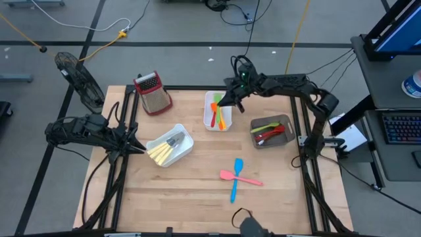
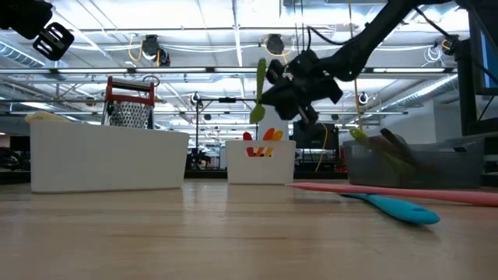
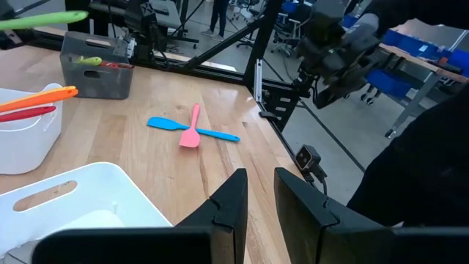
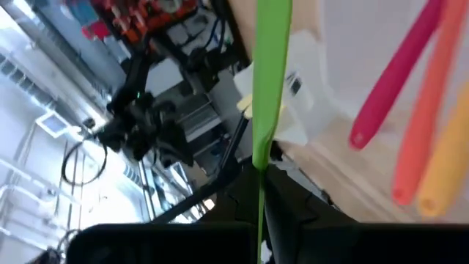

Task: Pick & Place Kitchen Items
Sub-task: Put the green spatula into the top white bin

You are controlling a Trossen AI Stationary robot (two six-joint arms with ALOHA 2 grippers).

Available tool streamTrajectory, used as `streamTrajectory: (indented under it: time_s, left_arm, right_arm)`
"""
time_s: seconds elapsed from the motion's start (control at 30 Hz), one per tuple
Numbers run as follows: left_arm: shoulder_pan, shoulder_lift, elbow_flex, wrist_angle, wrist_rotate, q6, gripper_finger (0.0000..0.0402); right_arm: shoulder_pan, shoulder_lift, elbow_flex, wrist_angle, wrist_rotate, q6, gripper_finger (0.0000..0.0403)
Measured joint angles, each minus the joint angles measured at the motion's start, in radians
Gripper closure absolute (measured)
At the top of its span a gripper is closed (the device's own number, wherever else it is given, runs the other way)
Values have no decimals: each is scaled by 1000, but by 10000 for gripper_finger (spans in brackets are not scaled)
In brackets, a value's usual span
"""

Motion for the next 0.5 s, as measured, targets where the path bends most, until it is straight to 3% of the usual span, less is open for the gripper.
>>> streamTrajectory:
  time_s: [0.5]
  left_arm:
    - [0, 0, 0, 0, -9, 13, 332]
  right_arm:
    - [-11, 82, 0, -11, 6, -6, 402]
